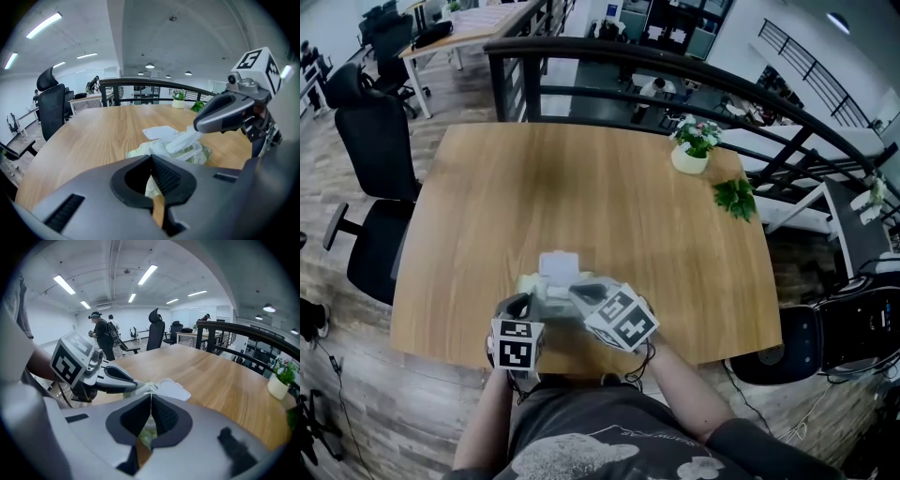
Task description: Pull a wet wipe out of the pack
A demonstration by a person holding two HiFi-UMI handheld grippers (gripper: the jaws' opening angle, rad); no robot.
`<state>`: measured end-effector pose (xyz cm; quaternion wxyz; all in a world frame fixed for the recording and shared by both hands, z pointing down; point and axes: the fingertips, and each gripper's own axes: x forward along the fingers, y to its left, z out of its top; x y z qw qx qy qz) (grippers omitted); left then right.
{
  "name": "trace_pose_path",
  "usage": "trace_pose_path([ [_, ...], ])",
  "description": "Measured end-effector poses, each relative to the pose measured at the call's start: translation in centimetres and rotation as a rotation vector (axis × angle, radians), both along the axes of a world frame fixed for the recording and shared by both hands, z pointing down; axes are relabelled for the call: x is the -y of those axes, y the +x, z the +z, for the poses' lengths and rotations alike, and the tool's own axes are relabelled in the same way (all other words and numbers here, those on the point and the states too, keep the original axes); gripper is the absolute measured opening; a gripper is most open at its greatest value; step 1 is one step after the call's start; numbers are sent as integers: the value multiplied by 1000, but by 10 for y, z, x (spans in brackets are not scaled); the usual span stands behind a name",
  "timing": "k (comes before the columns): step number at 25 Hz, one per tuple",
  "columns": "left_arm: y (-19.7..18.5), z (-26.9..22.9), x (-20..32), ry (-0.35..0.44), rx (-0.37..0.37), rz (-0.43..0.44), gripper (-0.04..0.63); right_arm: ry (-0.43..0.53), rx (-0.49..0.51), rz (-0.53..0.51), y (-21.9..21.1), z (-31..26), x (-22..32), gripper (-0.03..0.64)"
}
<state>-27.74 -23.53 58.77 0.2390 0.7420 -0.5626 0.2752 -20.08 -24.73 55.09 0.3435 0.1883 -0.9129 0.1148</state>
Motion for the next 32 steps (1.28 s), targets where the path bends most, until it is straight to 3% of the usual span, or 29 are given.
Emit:
trace_pose_path([
  [19, 2, 0, -6, -7, 39, -80, 14, 57, 58, 95, 79, -37, 3, 28],
  [24, 3, 2, -7, 7, 116, -94, 15, 65, 103, 108, 98, -48, -4, 28],
  [32, 6, -25, -32, 42, 132, -224, 15, 47, 174, 90, 125, -59, -21, 28],
])
